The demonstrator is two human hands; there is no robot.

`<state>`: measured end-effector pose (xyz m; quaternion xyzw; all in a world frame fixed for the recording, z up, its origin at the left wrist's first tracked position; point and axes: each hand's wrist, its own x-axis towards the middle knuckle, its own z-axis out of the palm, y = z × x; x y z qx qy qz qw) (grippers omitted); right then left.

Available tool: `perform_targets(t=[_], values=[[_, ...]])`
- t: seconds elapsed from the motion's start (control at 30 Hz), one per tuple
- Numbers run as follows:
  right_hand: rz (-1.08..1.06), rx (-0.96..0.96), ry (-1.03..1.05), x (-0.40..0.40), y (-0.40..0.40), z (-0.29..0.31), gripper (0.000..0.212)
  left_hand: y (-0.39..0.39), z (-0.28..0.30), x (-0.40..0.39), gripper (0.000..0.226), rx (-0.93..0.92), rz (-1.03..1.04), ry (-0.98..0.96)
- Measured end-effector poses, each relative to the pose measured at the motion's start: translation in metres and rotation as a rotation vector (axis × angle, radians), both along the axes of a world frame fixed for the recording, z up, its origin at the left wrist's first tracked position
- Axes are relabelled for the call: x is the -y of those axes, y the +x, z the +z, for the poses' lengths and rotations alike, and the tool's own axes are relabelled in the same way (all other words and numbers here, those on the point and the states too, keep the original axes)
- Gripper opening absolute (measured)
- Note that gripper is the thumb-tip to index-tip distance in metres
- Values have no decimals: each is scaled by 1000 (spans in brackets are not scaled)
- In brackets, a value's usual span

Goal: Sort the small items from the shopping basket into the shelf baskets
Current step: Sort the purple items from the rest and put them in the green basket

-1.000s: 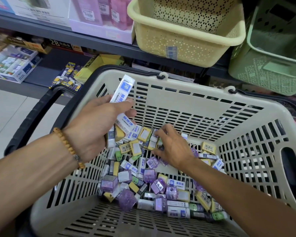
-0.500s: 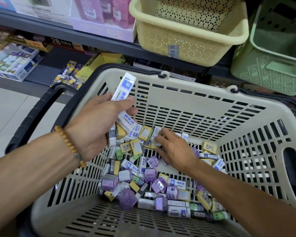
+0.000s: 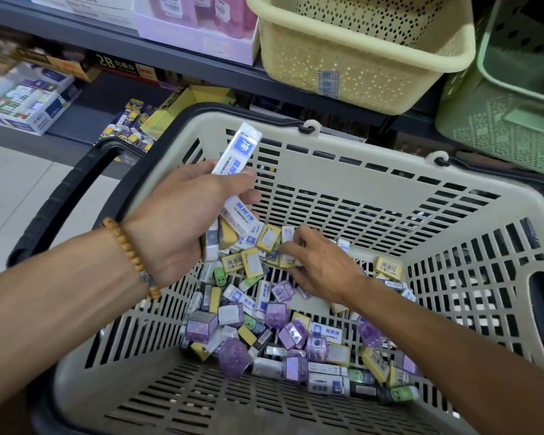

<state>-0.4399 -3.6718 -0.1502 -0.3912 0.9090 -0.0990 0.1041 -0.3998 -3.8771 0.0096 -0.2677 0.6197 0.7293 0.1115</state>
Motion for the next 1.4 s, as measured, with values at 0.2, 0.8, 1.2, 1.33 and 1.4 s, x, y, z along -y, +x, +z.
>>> perform_targets(t=[0.2, 0.8, 1.2, 1.33, 1.4], values=[[-1, 69, -17, -4, 2, 0, 39, -2, 0, 0, 3, -5, 21, -1], [35, 168, 24, 52, 1, 11, 62, -4, 5, 8, 3, 5, 54, 48], [-374, 290, -122, 4, -2, 27, 43, -7, 2, 10, 3, 20, 42, 37], [-475, 203, -23, -10, -9, 21, 52, -8, 0, 9, 7, 43, 23, 17], [-471, 207, -11, -2, -9, 16, 54, -9, 0, 10, 8, 51, 22, 4]])
